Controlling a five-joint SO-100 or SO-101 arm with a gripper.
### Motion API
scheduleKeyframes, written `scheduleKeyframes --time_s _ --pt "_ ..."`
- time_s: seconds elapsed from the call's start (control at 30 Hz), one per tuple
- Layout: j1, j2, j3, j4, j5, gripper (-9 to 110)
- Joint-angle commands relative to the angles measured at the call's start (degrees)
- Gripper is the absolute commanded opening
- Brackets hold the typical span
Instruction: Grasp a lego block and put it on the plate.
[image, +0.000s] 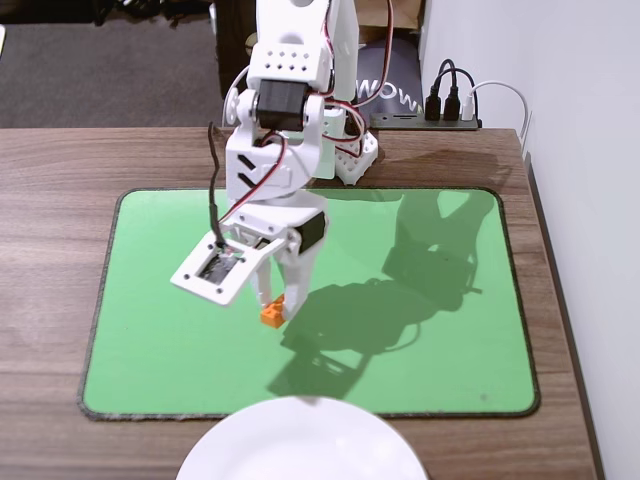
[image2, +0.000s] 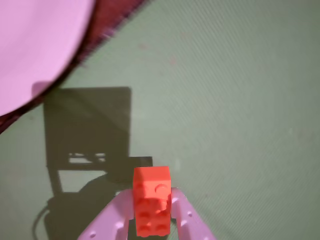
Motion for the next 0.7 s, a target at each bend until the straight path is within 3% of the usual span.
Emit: scheduleKeyframes --time_s 0.0,0.67 --pt "-0.18 4.22 -0.26 -1.23 -5.63 4" --pt "-2.37 14.77 1.49 -10.81 -28.48 4"
